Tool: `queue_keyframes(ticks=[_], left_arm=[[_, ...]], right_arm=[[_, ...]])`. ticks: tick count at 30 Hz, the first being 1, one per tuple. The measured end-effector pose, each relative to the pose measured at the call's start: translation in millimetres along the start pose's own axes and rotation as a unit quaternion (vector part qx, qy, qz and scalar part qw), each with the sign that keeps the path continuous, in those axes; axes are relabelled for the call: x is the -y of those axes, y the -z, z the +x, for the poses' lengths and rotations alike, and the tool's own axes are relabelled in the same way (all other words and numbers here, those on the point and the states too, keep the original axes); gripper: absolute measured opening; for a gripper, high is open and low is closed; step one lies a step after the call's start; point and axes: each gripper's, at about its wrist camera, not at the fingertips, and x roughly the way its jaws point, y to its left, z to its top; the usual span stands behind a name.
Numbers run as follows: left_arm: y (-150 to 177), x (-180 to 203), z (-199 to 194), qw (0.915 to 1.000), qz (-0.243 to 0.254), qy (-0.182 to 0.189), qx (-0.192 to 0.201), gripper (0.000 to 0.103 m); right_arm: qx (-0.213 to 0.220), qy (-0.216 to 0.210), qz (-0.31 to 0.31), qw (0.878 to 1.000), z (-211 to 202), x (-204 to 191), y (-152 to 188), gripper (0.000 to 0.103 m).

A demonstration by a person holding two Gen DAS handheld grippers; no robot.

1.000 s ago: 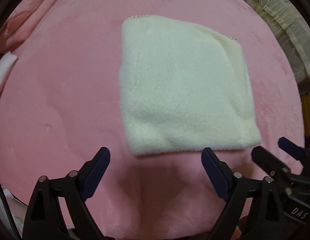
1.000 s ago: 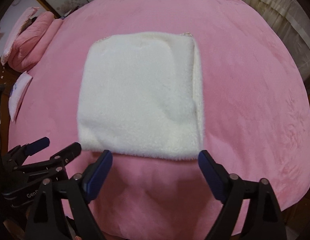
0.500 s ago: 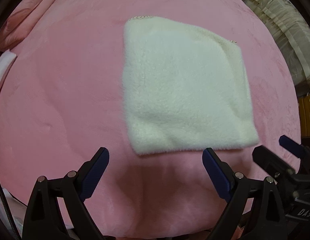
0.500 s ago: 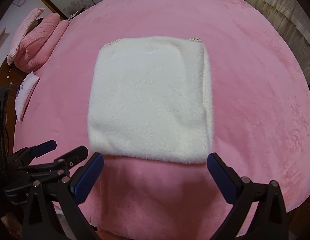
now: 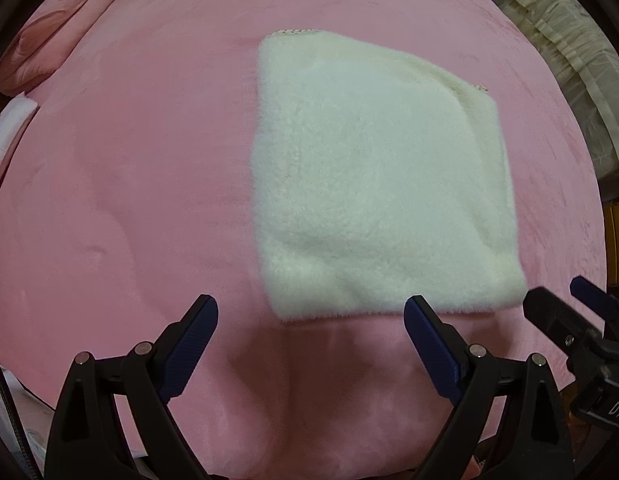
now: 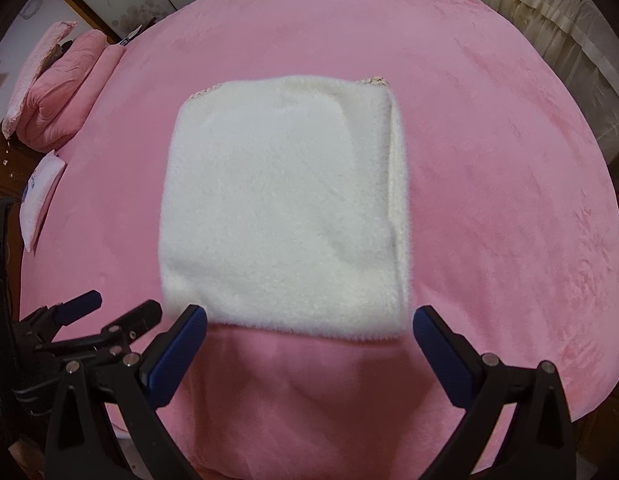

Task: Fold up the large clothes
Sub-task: 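Open both tools and position them at the bundle's folded edge, then grasp the folded cardigan bundle with both tools and lift it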

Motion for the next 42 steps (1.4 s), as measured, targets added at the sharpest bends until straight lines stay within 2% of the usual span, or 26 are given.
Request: queue_keyframes(ticks=[8,12,15,19,23,26,27,29,32,33,35,38,39,42], left_arm=[[-7,-9,25,0.9996,-0.009,-0.006,-0.026,0.093],[-12,-15,32,0.9992,-0.01,0.018,-0.035,0.093],[-18,-22,38,0.9986,-0.012,0.041,-0.03,0.093],[-26,-28,45,0.9993,0.011,0.035,-0.008,0.093],[-36,-36,61,0.9988,0.028,0.04,-0.009,0.093],[-45,-49,76,0.9978,0.005,0.064,-0.02,0.093],[-49,-54,80,0.9966,-0.008,0.079,-0.022,0.093],[-56,-68,93,0.9895,-0.047,0.133,-0.033,0.093],[-64,-84,112,0.9744,-0.101,0.191,-0.062,0.093],[-66,-89,118,0.9669,-0.122,0.212,-0.071,0.093],[-70,-95,128,0.9549,-0.147,0.248,-0.071,0.093],[-79,-95,137,0.9545,-0.14,0.256,-0.06,0.093],[-80,-94,138,0.9554,-0.135,0.257,-0.057,0.093],[-76,-92,140,0.9562,-0.12,0.263,-0.044,0.094]], right_arm=[[-0.038,0.029,-0.005,0.999,25,6,2,0.103],[-0.048,0.007,0.018,0.999,34,20,-2,0.103],[-0.038,-0.011,0.048,0.998,40,39,-7,0.103],[-0.031,-0.027,0.101,0.994,56,72,-13,0.102],[-0.028,-0.083,0.16,0.983,86,105,-20,0.102],[-0.033,-0.148,0.191,0.97,112,121,-27,0.1],[-0.032,-0.166,0.196,0.966,120,124,-30,0.099],[-0.028,-0.185,0.199,0.962,133,127,-37,0.098],[-0.011,-0.219,0.186,0.958,143,126,-49,0.095],[-0.007,-0.231,0.183,0.956,146,126,-54,0.091],[-0.015,-0.24,0.179,0.954,157,126,-66,0.09],[-0.019,-0.268,0.17,0.948,163,129,-84,0.088],[-0.02,-0.275,0.168,0.946,165,131,-90,0.082],[-0.037,-0.292,0.177,0.939,174,131,-95,0.082]])
